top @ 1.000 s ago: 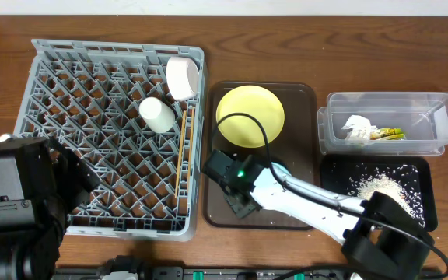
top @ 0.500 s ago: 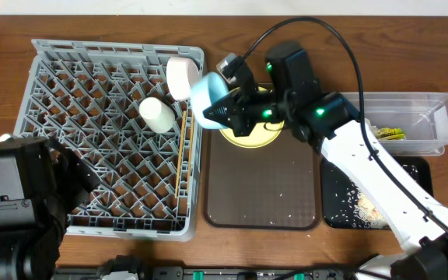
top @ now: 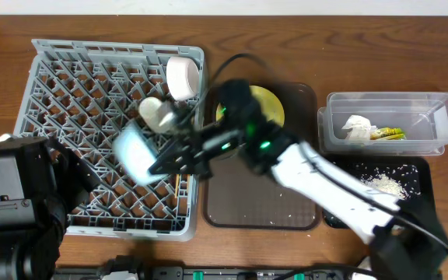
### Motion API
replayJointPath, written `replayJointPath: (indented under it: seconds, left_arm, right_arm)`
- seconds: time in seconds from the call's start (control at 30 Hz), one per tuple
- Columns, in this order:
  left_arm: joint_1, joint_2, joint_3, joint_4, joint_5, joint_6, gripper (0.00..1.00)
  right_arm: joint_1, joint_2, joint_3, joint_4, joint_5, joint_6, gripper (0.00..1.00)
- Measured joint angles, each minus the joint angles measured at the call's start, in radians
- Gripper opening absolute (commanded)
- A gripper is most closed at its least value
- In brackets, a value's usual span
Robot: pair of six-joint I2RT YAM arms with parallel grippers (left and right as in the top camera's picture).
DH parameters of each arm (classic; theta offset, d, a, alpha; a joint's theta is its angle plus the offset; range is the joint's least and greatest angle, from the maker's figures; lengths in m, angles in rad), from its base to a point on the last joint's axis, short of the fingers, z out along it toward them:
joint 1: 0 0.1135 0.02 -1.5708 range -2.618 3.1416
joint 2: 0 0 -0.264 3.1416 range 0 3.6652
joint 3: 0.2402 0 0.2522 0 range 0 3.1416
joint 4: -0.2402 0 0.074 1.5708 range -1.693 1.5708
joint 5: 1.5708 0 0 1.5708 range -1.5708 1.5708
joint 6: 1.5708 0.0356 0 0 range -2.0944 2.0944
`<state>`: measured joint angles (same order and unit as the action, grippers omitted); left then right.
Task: Sort waste into correct bins and load items into the dishwasher
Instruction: 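Carry the light-blue bowl into the dish rack and release it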
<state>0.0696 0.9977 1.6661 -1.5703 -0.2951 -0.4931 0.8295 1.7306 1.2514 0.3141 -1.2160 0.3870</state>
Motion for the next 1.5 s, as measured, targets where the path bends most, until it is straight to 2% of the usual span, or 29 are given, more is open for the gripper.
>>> replayJointPath:
  seconds: [0.27, 0.43, 0.8, 1.0, 1.2, 1.27, 1.33, 1.5]
  left_arm:
    - [0.000, 0.000, -0.001, -0.001, 0.000, 0.000, 0.98]
    - [0.000, 0.000, -0.002, 0.000, 0.000, 0.000, 0.98]
    - [0.000, 0.000, -0.002, -0.001, 0.000, 0.000, 0.98]
    - [0.000, 0.000, -0.002, 0.000, 0.000, 0.000, 0.98]
    - [0.000, 0.000, -0.002, 0.000, 0.000, 0.000, 0.98]
    - [0.000, 0.000, -0.002, 0.000, 0.000, 0.000, 0.98]
    - [0.000, 0.000, -0.002, -0.001, 0.000, 0.000, 0.98]
    - [0.000, 0.000, -0.002, 0.000, 0.000, 0.000, 0.98]
  right_arm:
    - [0.061, 0.170, -0.005, 0.370, 0.052, 0.344, 0.01]
    - [0.074, 0.263, -0.005, 0.498, 0.086, 0.532, 0.01]
    - [0.096, 0.352, -0.005, 0.500, 0.097, 0.707, 0.01]
    - [0.096, 0.352, -0.005, 0.376, 0.092, 0.728, 0.01]
    - [0.071, 0.350, -0.003, 0.350, 0.074, 0.732, 0.02]
    - [0.051, 0.349, -0.003, 0.343, 0.062, 0.735, 0.06]
    - [0.030, 0.350, -0.003, 0.337, 0.060, 0.740, 0.16]
    - [-0.019, 0.350, -0.003, 0.334, 0.051, 0.747, 0.22]
